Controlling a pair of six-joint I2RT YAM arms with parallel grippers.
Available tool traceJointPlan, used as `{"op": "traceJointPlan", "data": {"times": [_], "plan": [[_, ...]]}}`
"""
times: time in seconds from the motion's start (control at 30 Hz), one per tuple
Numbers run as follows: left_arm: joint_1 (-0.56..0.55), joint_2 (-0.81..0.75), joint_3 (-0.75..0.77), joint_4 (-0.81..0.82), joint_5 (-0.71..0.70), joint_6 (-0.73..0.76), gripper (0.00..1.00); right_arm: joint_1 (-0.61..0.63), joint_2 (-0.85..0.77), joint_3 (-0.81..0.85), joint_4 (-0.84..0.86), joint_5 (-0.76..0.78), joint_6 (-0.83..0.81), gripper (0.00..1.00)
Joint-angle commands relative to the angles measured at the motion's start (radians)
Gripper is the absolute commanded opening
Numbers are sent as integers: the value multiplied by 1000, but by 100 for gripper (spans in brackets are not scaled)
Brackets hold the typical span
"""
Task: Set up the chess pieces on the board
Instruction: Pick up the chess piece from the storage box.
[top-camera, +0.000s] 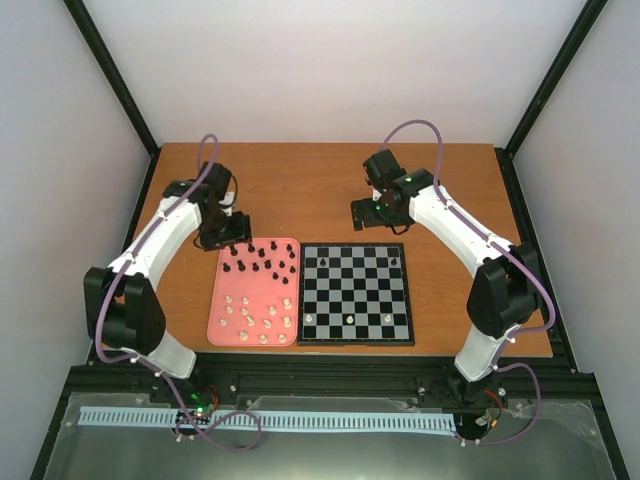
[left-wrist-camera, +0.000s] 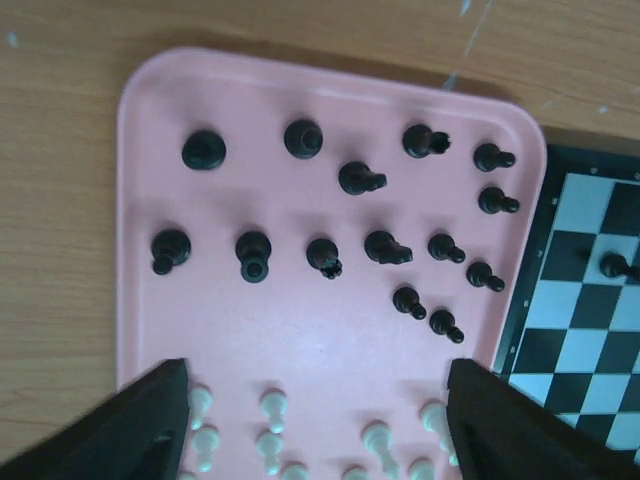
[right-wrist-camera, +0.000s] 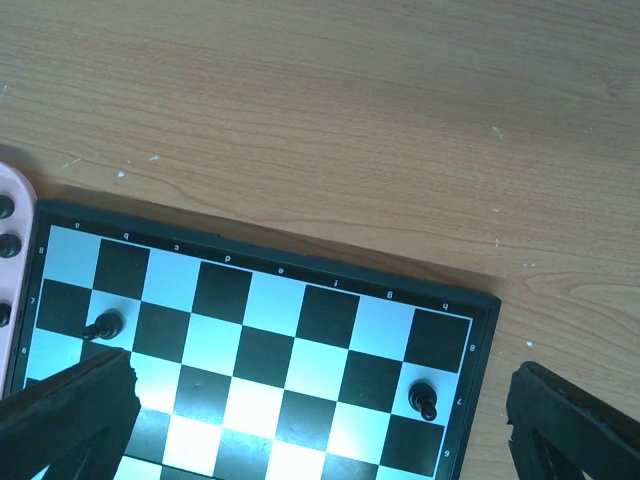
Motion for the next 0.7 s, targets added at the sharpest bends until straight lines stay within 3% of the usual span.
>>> {"op": "traceJointPlan", "data": {"times": [0.0,0.07,0.17,0.27,0.67], "plan": [[-40,36,-32,42,-55,-16,64,6,-29,19,-24,3,-37,100],[-41,56,-47,67,-61,-36,48,5,-36,12,-28,0,-43,100],[-41,99,-48,86,-56,-66,36,4,-34,7,-39,-4,-54,99],[-41,131,-52,100,-42,-97,33,5,-33,7,-50,-8,-64,99],[-40,197,-33,94,-105,-136,38,4,-32,-10,-60,-34,-93,99]]}}
